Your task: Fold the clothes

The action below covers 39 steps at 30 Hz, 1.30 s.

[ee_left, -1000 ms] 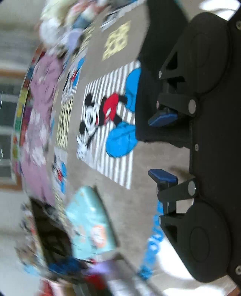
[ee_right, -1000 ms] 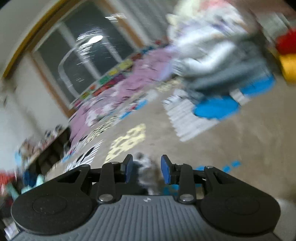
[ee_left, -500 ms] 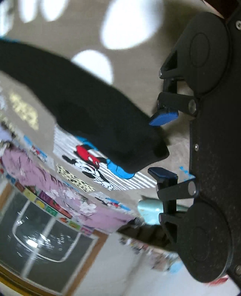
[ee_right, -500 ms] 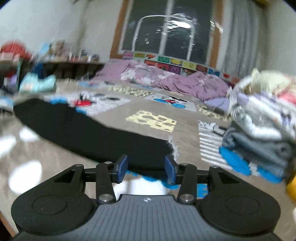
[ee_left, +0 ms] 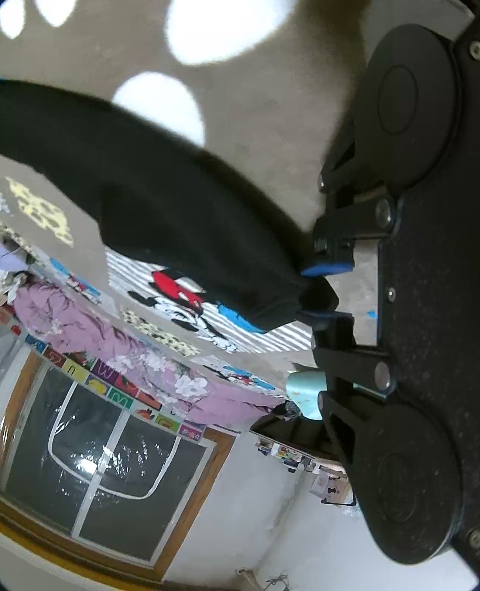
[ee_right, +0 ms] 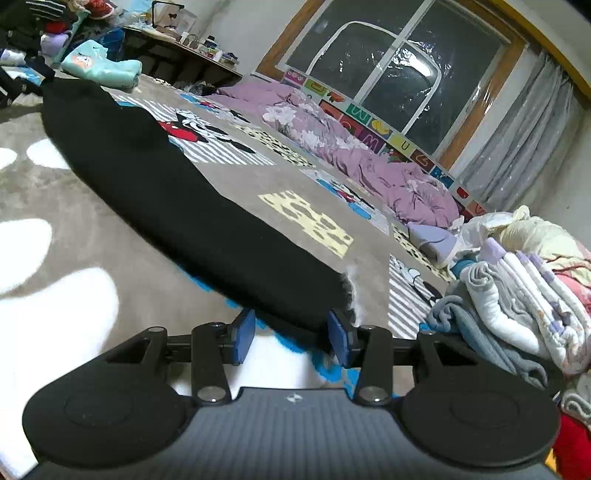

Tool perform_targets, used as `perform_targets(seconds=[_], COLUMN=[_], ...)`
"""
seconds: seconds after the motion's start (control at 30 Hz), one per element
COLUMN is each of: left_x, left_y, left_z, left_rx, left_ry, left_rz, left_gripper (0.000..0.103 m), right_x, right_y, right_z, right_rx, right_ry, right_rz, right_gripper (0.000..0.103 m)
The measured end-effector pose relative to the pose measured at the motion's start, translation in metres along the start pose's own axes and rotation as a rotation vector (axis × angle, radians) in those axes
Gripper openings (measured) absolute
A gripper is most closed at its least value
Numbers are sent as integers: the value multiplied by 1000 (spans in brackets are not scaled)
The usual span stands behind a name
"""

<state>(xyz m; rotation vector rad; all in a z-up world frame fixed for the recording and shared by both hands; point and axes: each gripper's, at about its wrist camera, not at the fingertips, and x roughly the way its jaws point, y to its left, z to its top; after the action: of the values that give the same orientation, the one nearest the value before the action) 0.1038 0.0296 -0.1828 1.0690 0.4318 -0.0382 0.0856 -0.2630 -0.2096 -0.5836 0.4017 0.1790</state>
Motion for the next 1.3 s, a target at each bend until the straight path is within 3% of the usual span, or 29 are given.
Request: perform_targets(seconds=[0.13,0.43,0.5,0.57,0.67,1.03,1.3], left_x=[6,-6,-5,-3,1,43,94], left_y=[0,47,52,56,64,110,124], left_z=[3,17,23,26,26,30,43], left_rx=[9,-287,-320,-357,-440,-709,-748], left_ry=[-11,-92,-103,-111,-119,-114,-55], left_rz=[-6,-36,-33,-39,-50,-128,-200], left_gripper=[18,13,13,13,12,11,11], right_x=[5,6,8,11,10,17,67], right_y=[2,-2,-2,-3,-10,-53,-87], right_z=[-1,5,7,8,10,45,78], right_rx=[-16,-3,-9,-3,45,176,148], right_ry=[1,-31,-24,-9,-15,-95,-58], right_rz=[4,24,30,38,38,-4,33], right_gripper=[45,41,36,19,5,4,4])
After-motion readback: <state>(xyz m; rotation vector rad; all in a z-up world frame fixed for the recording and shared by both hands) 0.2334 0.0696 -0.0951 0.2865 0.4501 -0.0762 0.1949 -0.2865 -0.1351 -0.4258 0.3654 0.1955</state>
